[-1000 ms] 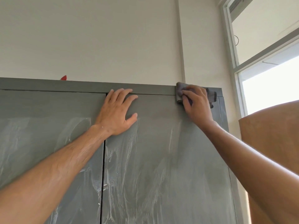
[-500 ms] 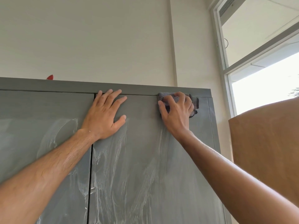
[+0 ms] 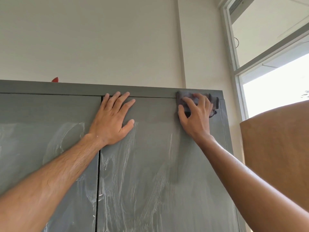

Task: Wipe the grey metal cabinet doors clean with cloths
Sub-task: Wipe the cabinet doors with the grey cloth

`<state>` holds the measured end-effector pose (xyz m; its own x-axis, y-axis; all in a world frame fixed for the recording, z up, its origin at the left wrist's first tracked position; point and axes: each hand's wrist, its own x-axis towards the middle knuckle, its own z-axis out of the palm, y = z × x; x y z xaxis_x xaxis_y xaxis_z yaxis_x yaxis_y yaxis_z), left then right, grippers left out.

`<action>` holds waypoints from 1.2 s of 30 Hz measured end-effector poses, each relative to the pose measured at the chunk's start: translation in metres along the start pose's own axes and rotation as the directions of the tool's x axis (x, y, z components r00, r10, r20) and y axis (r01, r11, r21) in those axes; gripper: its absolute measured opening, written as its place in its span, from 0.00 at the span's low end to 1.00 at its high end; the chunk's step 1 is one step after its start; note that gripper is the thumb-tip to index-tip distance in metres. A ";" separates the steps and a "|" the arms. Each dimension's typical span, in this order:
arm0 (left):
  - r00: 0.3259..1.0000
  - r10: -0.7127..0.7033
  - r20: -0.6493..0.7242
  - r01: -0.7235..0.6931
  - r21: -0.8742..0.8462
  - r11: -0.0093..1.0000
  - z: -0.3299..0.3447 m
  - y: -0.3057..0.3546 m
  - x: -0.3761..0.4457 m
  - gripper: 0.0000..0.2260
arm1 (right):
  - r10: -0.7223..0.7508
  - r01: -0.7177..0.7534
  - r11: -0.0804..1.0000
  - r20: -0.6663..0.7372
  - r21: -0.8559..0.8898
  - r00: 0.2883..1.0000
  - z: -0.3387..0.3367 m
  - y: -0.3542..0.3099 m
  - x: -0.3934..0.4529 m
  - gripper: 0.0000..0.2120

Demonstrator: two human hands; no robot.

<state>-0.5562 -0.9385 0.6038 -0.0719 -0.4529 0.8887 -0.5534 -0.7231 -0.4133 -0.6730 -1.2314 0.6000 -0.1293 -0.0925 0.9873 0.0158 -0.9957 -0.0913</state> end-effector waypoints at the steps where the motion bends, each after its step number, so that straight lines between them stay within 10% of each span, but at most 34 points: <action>1: 1.000 -0.001 -0.005 0.001 0.010 1.000 0.000 0.001 0.000 0.32 | -0.093 0.094 0.995 0.033 -0.017 0.995 -0.003 0.009 -0.013 0.13; 3: 1.000 -0.001 -0.012 0.001 0.024 1.000 -0.001 0.002 0.001 0.32 | -0.196 0.200 0.979 0.086 -0.041 0.977 -0.020 0.040 -0.026 0.14; 8: 0.999 -0.015 -0.032 0.016 0.032 0.999 -0.002 0.005 0.002 0.32 | 0.097 -0.095 0.995 0.057 -0.028 0.994 -0.034 0.059 0.027 0.17; 13: 0.999 -0.020 -0.040 0.022 0.033 0.999 -0.002 0.006 0.003 0.32 | -0.209 0.221 0.974 0.164 -0.058 0.964 -0.028 0.059 -0.040 0.18; 20: 0.999 -0.029 -0.029 0.030 0.030 0.999 0.001 0.009 0.003 0.32 | 0.050 -0.048 0.998 0.056 -0.047 0.997 -0.030 0.067 0.014 0.18; 36: 0.999 -0.036 -0.010 0.036 0.030 0.999 0.000 0.009 0.003 0.33 | -0.165 0.174 0.985 0.222 -0.020 0.961 -0.052 0.088 -0.044 0.19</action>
<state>-0.5614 -0.9470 0.6028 -0.0600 -0.4215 0.9048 -0.5304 -0.7544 -0.3866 -0.7172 -1.3150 0.5422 0.0933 0.0762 0.9927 -0.0268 -0.9965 0.0790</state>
